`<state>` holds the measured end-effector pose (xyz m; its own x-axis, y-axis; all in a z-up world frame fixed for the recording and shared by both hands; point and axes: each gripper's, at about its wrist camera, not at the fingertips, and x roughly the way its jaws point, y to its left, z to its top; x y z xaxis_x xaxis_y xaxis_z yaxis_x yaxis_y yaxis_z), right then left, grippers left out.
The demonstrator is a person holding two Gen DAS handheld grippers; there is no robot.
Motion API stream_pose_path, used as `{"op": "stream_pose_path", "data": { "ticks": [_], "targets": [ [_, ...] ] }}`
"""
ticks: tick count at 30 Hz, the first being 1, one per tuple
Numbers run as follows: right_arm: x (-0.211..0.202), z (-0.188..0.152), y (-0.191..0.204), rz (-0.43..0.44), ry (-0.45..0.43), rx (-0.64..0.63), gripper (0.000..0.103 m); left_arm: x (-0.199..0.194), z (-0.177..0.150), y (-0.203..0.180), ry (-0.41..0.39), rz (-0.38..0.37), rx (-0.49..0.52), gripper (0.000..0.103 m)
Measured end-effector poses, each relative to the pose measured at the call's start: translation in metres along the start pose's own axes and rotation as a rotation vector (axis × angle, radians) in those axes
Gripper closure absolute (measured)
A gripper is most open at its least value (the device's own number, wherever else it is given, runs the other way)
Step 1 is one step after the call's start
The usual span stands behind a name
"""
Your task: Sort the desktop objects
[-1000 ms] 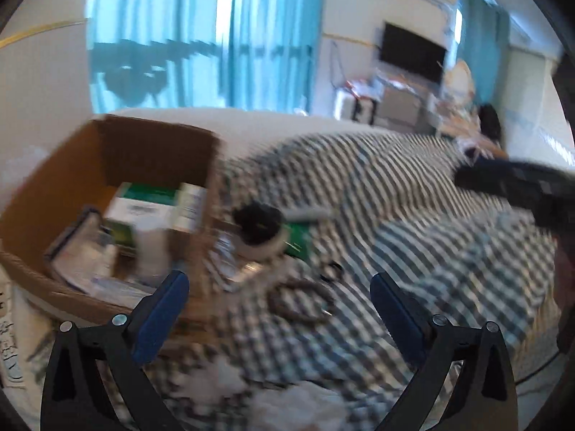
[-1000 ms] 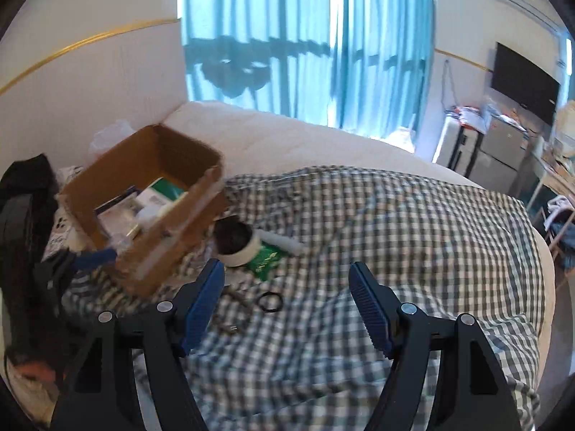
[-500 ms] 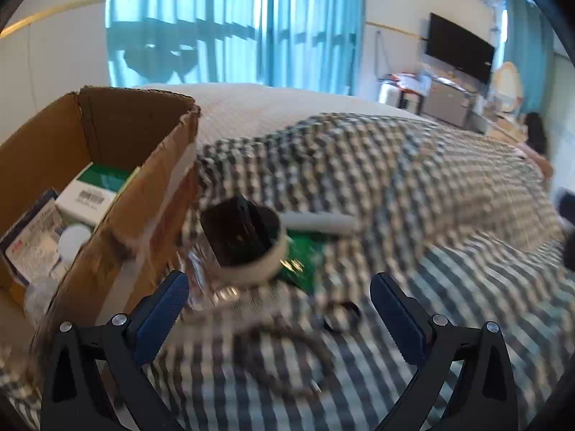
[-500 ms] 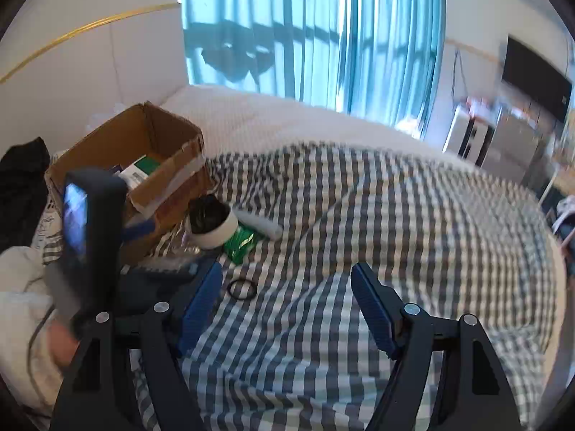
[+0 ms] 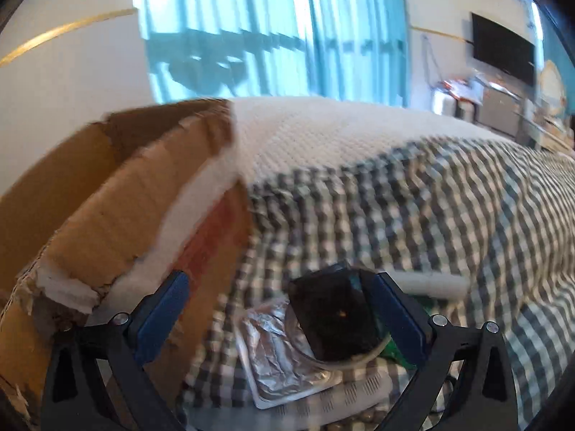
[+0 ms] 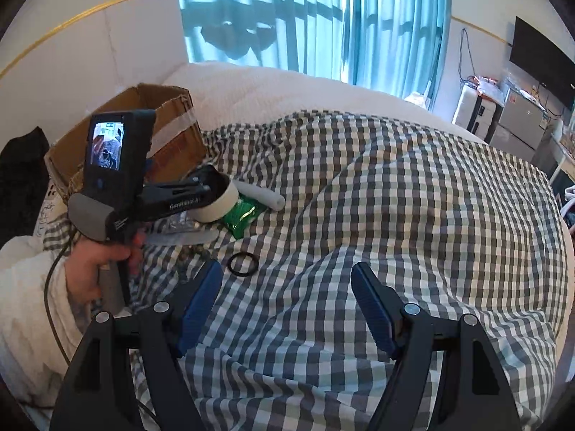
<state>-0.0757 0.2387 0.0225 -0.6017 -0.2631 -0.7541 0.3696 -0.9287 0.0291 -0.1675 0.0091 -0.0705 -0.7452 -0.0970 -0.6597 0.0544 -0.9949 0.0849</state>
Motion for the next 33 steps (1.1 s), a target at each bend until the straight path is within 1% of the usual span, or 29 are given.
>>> {"op": "stream_pose_path", "data": {
  "ticks": [1,2,4,5,7,8,9,10,11,12,13,15,17,19,24,27,29,30,31,32,33],
  "targets": [
    [0.000,0.000,0.000,-0.005,0.002,0.001,0.029,0.004,-0.004,-0.004,0.043,-0.082,0.011,0.000],
    [0.001,0.000,0.001,-0.008,0.004,0.000,0.029,0.009,-0.009,-0.007,0.079,-0.140,0.002,0.000],
    [0.001,0.000,0.001,-0.016,0.008,-0.002,0.029,0.013,-0.015,-0.004,0.082,-0.146,-0.046,0.004],
    [0.002,-0.001,0.002,-0.017,0.013,-0.006,0.029,0.018,-0.015,0.002,0.084,-0.158,-0.087,0.006],
    [0.005,-0.002,0.005,-0.026,0.023,-0.023,0.029,0.022,-0.014,0.015,0.095,-0.190,-0.170,0.018],
    [0.007,-0.003,0.007,-0.031,0.031,-0.035,0.029,0.023,-0.013,0.025,0.098,-0.221,-0.228,0.021],
    [0.009,-0.003,0.008,-0.034,0.035,-0.041,0.029,0.023,-0.013,0.034,0.093,-0.244,-0.282,0.027],
    [0.010,-0.004,0.009,-0.035,0.041,-0.045,0.029,0.022,-0.012,0.041,0.085,-0.241,-0.314,0.032],
    [0.012,-0.004,0.009,-0.035,0.047,-0.048,0.029,0.023,-0.012,0.041,0.084,-0.230,-0.308,0.035],
    [0.013,-0.005,0.009,-0.039,0.051,-0.047,0.029,0.024,-0.012,0.039,0.085,-0.213,-0.280,0.041],
    [0.014,-0.005,0.008,-0.042,0.053,-0.045,0.029,0.026,-0.013,0.033,0.091,-0.201,-0.235,0.054],
    [0.015,-0.006,0.006,-0.045,0.064,-0.035,0.029,0.025,-0.016,0.027,0.093,-0.199,-0.199,0.060],
    [0.017,-0.007,0.006,-0.047,0.072,-0.029,0.029,0.017,-0.019,0.028,0.066,-0.186,-0.216,0.060],
    [0.019,-0.007,0.007,-0.049,0.076,-0.031,0.029,0.008,-0.021,0.029,0.055,-0.183,-0.221,0.060],
    [0.015,-0.010,0.015,-0.054,0.050,-0.054,0.029,-0.032,-0.020,0.022,-0.017,-0.209,-0.158,0.060],
    [0.012,-0.011,0.022,-0.049,0.030,-0.061,0.029,-0.057,-0.004,0.019,-0.057,-0.243,-0.151,0.061],
    [0.011,-0.011,0.028,-0.041,0.018,-0.074,0.029,-0.075,0.008,0.025,-0.093,-0.279,-0.163,0.067],
    [0.009,-0.011,0.034,-0.029,0.006,-0.090,0.029,-0.083,0.018,0.028,-0.127,-0.296,-0.176,0.071],
    [0.009,-0.010,0.038,-0.025,-0.002,-0.104,0.029,-0.091,0.024,0.032,-0.145,-0.305,-0.165,0.071],
    [0.008,-0.010,0.044,-0.026,-0.012,-0.119,0.029,-0.097,0.033,0.035,-0.142,-0.300,-0.132,0.071],
    [0.009,-0.009,0.050,-0.028,-0.019,-0.134,0.029,-0.101,0.037,0.040,-0.147,-0.303,-0.127,0.071]
  ]
}}
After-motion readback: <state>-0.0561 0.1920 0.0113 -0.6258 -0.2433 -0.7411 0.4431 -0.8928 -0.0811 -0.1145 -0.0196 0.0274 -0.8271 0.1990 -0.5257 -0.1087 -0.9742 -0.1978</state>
